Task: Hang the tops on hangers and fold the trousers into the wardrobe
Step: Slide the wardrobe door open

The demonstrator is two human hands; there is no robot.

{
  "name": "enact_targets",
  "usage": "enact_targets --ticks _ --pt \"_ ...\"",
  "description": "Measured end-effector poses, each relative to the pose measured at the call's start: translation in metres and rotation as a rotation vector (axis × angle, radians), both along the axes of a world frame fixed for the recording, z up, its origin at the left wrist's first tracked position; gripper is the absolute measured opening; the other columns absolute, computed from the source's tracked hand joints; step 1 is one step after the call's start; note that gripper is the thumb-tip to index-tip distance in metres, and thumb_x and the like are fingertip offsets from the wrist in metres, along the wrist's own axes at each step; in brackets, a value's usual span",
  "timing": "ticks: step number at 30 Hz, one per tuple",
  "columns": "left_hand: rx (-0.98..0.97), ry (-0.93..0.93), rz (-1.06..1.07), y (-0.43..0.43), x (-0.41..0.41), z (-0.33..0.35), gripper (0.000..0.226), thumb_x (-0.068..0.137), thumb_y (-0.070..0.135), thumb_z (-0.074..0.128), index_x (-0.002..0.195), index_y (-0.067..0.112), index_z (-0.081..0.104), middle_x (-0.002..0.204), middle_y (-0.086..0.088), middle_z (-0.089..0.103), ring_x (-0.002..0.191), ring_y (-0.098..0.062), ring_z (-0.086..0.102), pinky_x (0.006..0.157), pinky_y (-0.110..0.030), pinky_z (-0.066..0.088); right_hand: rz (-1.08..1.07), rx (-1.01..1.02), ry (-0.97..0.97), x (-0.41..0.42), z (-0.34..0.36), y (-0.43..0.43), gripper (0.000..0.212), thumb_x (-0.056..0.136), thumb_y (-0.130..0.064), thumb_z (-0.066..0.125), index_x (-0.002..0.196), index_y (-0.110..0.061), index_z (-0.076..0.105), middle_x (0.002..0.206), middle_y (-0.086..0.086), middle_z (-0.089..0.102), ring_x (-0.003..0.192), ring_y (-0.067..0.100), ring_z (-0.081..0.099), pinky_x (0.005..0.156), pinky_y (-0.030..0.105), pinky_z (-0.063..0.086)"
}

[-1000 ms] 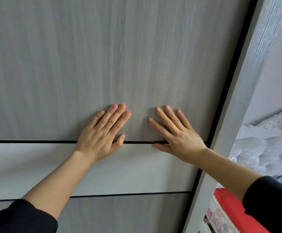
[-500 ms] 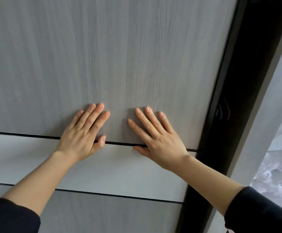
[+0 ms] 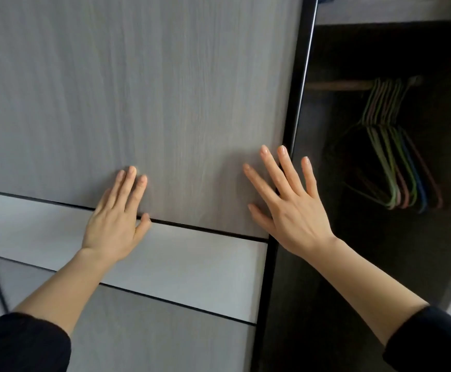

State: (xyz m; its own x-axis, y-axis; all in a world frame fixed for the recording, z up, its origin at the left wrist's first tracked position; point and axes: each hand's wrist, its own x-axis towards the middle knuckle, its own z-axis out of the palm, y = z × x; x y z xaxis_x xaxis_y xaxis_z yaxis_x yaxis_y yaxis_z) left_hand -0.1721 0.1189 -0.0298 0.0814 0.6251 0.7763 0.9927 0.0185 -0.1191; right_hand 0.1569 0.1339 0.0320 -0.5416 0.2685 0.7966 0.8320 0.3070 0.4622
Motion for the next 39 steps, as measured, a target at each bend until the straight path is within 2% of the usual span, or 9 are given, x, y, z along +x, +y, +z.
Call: enact_targets --ticks 5,8,13,18,21,28,32,36,39 --pt "-0.038 -0.151 0.032 0.002 -0.045 -0.001 0.075 0.081 0.03 0.032 0.148 0.0 0.022 0.157 -0.019 0.015 0.145 -0.034 0.018 0.109 -0.052 0.032 0.03 -0.009 -0.067 -0.06 -0.005 0.019 0.063 0.095 -0.045 0.044 0.151 -0.022 0.027 0.158 0.011 0.019 0.145 0.033 -0.001 0.119 0.047 0.007" --pt "-0.025 -0.281 -0.016 0.009 -0.074 -0.006 0.076 0.086 0.019 0.053 0.151 0.002 0.015 0.159 -0.016 0.007 0.146 -0.034 0.009 0.114 -0.05 0.026 0.118 0.024 -0.006 -0.103 -0.008 0.028 0.062 0.092 -0.039 0.049 0.149 -0.02 0.034 0.156 0.013 0.025 0.145 0.033 0.001 0.119 0.048 0.009" --pt "-0.068 -0.498 -0.115 0.011 -0.114 -0.012 0.095 0.085 0.032 0.065 0.152 0.005 0.002 0.159 -0.015 -0.009 0.147 -0.033 -0.002 0.119 -0.043 0.012 0.187 0.038 0.021 -0.17 -0.011 0.038 0.059 0.09 -0.031 0.05 0.146 -0.018 0.038 0.154 0.015 0.03 0.144 0.039 0.011 0.118 0.049 0.012" --pt "-0.181 -0.371 -0.287 0.002 -0.105 -0.055 0.082 0.091 0.054 0.034 0.15 0.024 -0.015 0.153 -0.008 -0.034 0.144 -0.033 -0.022 0.119 -0.044 0.001 0.212 0.043 -0.016 -0.229 -0.011 0.045 0.053 0.094 -0.027 0.044 0.146 -0.016 0.039 0.154 0.015 0.03 0.144 0.04 0.013 0.118 0.05 0.014" --pt "-0.252 -0.483 -0.245 0.009 -0.105 -0.068 0.09 0.087 0.071 0.022 0.144 0.024 -0.029 0.148 -0.009 -0.042 0.138 -0.031 -0.036 0.115 -0.048 -0.005 0.228 0.043 -0.066 -0.257 -0.009 0.048 0.051 0.095 -0.027 0.045 0.144 -0.012 0.042 0.152 0.014 0.034 0.143 0.038 0.019 0.117 0.049 0.019" --pt "-0.349 -0.493 -0.145 0.017 -0.178 -0.065 0.104 0.075 0.082 0.025 0.138 0.029 -0.039 0.142 -0.004 -0.051 0.133 -0.027 -0.043 0.112 -0.06 0.008 0.428 -0.029 -0.064 -0.305 -0.002 0.054 0.053 0.096 -0.014 0.052 0.144 0.0 0.035 0.151 0.018 0.034 0.142 0.028 0.027 0.116 0.042 0.026" --pt "-0.372 -0.497 -0.131 0.021 -0.213 -0.064 0.114 0.069 0.087 0.03 0.137 0.028 -0.04 0.142 -0.004 -0.051 0.133 -0.026 -0.043 0.11 -0.063 0.011 0.458 -0.041 -0.083 -0.343 -0.006 0.064 0.044 0.099 -0.016 0.046 0.14 -0.001 0.043 0.15 0.013 0.037 0.142 0.028 0.025 0.116 0.042 0.027" --pt "-0.386 -0.484 -0.045 0.025 -0.246 -0.062 0.121 0.062 0.092 0.027 0.136 0.025 -0.042 0.141 -0.006 -0.051 0.133 -0.027 -0.044 0.111 -0.061 0.015 0.534 -0.132 -0.066 -0.382 -0.007 0.068 0.043 0.096 -0.005 0.052 0.137 0.004 0.046 0.149 0.016 0.039 0.142 0.035 0.025 0.114 0.047 0.029" --pt "-0.396 -0.445 0.006 0.026 -0.271 -0.06 0.122 0.06 0.093 0.025 0.132 0.025 -0.046 0.136 -0.005 -0.056 0.129 -0.025 -0.049 0.114 -0.056 0.01 0.585 -0.153 -0.085 -0.401 0.001 0.066 0.047 0.094 -0.005 0.057 0.139 0.003 0.045 0.15 0.016 0.036 0.142 0.033 0.027 0.115 0.045 0.029"
